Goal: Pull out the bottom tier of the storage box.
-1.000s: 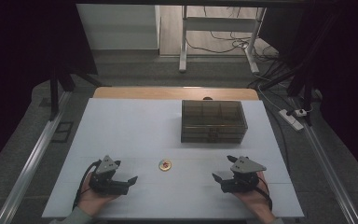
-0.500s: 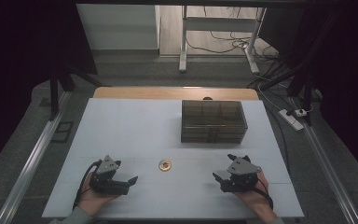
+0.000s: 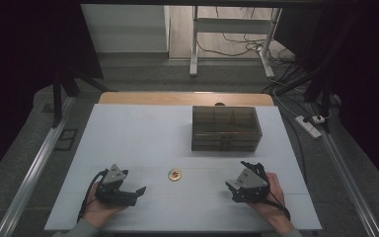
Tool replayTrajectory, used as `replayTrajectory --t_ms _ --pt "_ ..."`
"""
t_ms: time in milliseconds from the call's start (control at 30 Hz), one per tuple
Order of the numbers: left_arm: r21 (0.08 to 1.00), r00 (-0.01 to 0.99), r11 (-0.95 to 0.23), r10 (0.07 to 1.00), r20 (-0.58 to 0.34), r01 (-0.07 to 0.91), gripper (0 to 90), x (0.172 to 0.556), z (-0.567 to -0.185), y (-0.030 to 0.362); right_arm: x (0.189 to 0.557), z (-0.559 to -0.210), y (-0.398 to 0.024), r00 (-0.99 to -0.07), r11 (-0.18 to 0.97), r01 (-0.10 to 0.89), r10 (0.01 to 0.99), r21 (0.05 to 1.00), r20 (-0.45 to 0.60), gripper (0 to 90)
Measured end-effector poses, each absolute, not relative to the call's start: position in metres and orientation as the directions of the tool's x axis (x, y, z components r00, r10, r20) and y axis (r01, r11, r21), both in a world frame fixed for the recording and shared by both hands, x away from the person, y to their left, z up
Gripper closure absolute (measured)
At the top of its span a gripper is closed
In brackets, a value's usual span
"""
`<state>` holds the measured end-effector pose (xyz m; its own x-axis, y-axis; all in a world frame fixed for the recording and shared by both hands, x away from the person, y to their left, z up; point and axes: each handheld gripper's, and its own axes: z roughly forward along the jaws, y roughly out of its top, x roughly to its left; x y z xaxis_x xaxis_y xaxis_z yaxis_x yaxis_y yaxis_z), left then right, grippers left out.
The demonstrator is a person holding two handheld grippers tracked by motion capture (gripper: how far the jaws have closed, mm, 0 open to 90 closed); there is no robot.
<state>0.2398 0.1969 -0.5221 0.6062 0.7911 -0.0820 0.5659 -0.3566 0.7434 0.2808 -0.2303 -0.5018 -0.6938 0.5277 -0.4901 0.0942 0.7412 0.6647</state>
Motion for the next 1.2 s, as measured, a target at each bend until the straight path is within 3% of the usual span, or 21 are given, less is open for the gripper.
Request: replayTrajectory --t_ms 1200 --pt "0.735 0.610 -0.365 0.788 -0.083 0.571 10.6 0.241 -0.523 0.196 0.288 -0.511 -0.212 -0.586 0.887 -0.007 0.370 0.461 -0.721 20.0"
